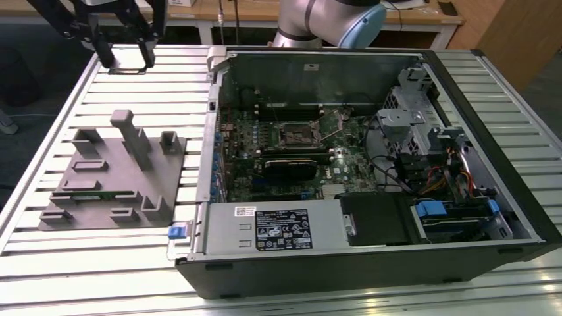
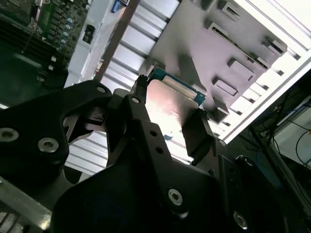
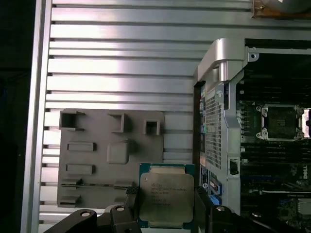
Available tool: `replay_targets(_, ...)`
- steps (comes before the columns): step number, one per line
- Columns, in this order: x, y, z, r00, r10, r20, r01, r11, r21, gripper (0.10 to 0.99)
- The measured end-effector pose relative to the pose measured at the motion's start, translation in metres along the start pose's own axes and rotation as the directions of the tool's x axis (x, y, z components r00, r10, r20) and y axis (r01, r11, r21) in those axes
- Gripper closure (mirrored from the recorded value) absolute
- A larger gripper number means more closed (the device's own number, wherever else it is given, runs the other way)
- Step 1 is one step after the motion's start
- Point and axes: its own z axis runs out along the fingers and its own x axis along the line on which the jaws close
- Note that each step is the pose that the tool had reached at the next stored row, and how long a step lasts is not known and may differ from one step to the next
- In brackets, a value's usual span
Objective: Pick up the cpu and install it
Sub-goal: 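Pick up the cpu and move it towards the insertion slot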
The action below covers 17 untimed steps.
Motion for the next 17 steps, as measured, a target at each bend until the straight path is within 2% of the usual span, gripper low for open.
replay_targets(17, -0.0776, 0.0007, 0.0045, 1.0000, 0.000, 0.0000, 0.000, 1.0000, 0.000, 0.541)
